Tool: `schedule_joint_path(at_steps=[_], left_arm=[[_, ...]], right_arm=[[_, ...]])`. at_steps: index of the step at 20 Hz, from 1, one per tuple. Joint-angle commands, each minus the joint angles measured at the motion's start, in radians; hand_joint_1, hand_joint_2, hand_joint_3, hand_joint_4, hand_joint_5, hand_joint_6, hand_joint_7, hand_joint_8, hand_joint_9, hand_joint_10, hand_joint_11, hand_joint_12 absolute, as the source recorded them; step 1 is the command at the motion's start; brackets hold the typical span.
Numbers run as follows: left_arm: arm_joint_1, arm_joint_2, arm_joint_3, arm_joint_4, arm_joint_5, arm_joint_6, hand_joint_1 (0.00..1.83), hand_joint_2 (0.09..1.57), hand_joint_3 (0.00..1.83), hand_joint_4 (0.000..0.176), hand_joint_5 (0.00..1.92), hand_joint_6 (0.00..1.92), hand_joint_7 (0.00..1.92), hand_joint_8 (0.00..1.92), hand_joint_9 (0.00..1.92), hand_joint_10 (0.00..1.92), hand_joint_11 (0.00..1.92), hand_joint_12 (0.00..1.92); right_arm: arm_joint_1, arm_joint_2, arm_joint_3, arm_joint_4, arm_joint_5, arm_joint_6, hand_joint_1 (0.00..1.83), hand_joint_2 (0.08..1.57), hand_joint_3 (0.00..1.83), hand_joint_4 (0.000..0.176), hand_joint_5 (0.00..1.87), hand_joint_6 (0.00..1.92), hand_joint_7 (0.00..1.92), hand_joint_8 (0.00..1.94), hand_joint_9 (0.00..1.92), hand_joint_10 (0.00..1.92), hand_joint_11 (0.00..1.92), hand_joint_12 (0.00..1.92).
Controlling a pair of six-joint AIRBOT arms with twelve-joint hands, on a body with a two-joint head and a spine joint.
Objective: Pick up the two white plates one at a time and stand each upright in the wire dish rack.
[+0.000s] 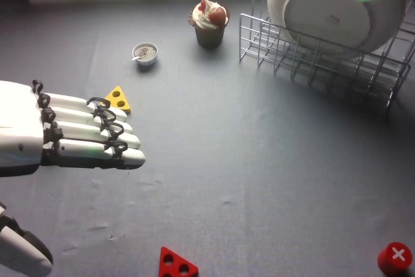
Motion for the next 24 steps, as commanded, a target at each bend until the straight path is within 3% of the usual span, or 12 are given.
schedule_joint_path(at_steps=[1,6,11,12,13,14,15,17,20,24], left_arm=[[-0.009,0.003,-0.003,-0.063,-0.064,-0.002,0.04,0.95,0.00,0.000,0.11,0.00,0.13,0.00,0.12,0.00,0.11,0.00],[-0.009,0.003,-0.013,-0.059,-0.062,-0.002,0.02,0.95,0.00,0.000,0.09,0.00,0.10,0.00,0.10,0.00,0.11,0.01],[-0.009,0.005,-0.020,-0.069,-0.056,-0.002,0.06,0.94,0.00,0.000,0.11,0.01,0.14,0.01,0.13,0.01,0.13,0.02],[-0.009,0.005,-0.020,-0.071,-0.056,-0.002,0.06,0.94,0.00,0.000,0.10,0.00,0.13,0.00,0.12,0.00,0.11,0.01],[-0.009,0.005,-0.020,-0.071,-0.056,-0.002,0.05,0.94,0.00,0.000,0.09,0.00,0.12,0.00,0.11,0.00,0.11,0.01],[-0.009,0.005,-0.020,-0.071,-0.056,-0.002,0.06,0.94,0.00,0.000,0.09,0.00,0.11,0.00,0.10,0.00,0.10,0.00],[-0.009,0.005,-0.020,-0.072,-0.056,-0.002,0.06,0.94,0.00,0.000,0.09,0.00,0.12,0.00,0.11,0.00,0.10,0.00],[-0.009,0.005,-0.020,-0.073,-0.057,-0.002,0.06,0.94,0.00,0.000,0.09,0.00,0.11,0.00,0.11,0.00,0.09,0.00],[-0.009,0.005,-0.022,-0.073,-0.060,-0.002,0.06,0.94,0.00,0.000,0.10,0.01,0.13,0.01,0.12,0.01,0.12,0.01],[-0.009,0.005,-0.023,-0.074,-0.056,-0.002,0.07,0.94,0.00,0.000,0.11,0.00,0.13,0.00,0.12,0.00,0.11,0.01]], right_arm=[[0.009,0.006,0.006,0.018,0.136,0.014,1.50,1.05,0.00,0.000,0.93,0.92,1.11,0.56,1.19,0.62,0.99,1.35],[0.008,0.005,0.007,0.018,0.138,0.014,1.50,1.04,0.00,0.000,0.96,0.92,1.15,0.46,1.18,0.63,1.00,1.34],[0.007,0.005,0.007,0.016,0.138,0.014,1.50,1.04,0.00,0.000,0.98,0.85,1.11,0.56,1.19,0.64,1.02,1.31],[0.007,0.005,0.007,0.016,0.138,0.014,1.42,1.03,0.00,0.000,1.01,0.84,1.15,0.57,1.23,0.72,1.10,0.76],[0.007,0.005,0.007,0.016,0.138,0.014,1.38,1.03,0.00,0.000,0.87,0.32,0.93,0.21,1.09,0.30,1.10,0.48],[0.007,0.005,0.007,0.013,0.139,0.014,1.34,1.03,0.00,0.000,0.83,0.10,0.84,0.06,1.05,0.10,1.12,0.34],[0.006,0.004,0.008,0.004,0.143,0.014,1.33,1.01,0.00,0.000,0.84,0.03,0.84,0.02,1.06,0.03,1.17,0.24],[-0.001,0.002,0.011,-0.001,0.147,0.014,1.24,1.00,0.00,0.000,0.82,0.00,0.88,0.00,1.07,0.00,1.21,0.18],[-0.004,0.002,0.011,-0.001,0.147,0.014,1.08,0.97,0.00,0.000,0.73,0.00,0.82,0.00,0.94,0.00,1.11,0.13],[-0.004,0.001,0.012,-0.001,0.160,0.014,1.02,0.97,0.00,0.000,0.67,0.00,0.73,0.00,0.89,0.00,1.06,0.12]])
